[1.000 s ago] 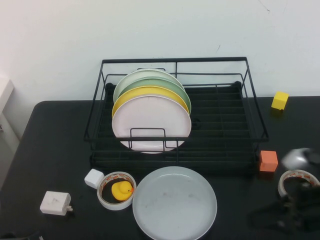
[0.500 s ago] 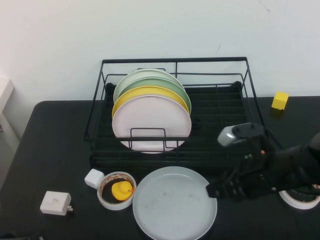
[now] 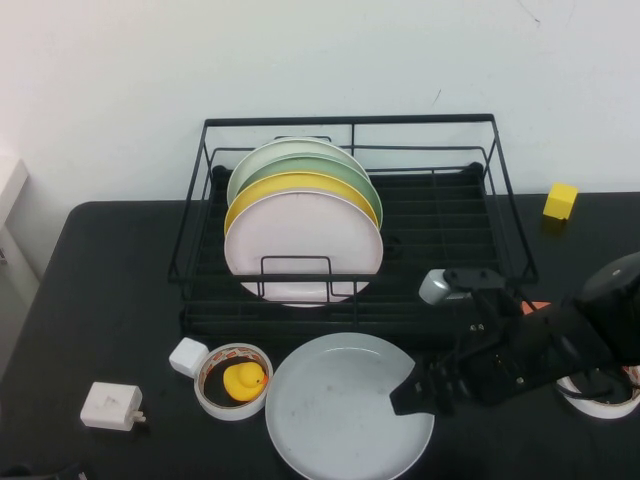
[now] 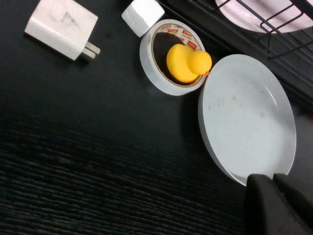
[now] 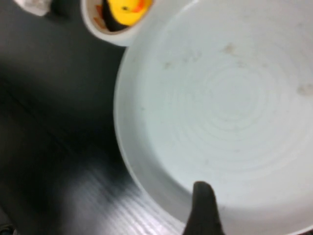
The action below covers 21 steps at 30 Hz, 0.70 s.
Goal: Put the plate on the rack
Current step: Pick up the plate from the table
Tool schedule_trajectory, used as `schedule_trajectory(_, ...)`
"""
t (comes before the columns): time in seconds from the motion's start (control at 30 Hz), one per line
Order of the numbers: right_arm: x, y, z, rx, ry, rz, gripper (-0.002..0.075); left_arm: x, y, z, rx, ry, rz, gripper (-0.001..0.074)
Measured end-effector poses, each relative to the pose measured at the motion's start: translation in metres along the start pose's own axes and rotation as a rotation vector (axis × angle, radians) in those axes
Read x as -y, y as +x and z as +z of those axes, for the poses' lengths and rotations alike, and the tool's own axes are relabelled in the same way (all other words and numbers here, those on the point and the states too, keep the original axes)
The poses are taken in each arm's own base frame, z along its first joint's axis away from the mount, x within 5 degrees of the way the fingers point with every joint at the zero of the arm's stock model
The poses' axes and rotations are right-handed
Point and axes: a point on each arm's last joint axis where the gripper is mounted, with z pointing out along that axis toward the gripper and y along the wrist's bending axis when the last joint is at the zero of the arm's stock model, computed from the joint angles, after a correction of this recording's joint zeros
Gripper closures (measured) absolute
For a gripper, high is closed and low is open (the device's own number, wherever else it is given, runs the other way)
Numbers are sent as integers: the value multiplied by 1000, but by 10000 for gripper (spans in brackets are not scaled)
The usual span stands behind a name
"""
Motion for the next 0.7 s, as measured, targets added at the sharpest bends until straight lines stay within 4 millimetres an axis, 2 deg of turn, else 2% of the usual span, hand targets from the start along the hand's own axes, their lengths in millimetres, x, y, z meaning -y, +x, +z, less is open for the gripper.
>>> schedule_trajectory(0.47,36,16,32,-54,77,134,245,0,0,0,-1,2,-5,737)
schedule_trajectory(0.7,39,15,42,-28,44,251,246,1,0,0,-2,6,-11,737)
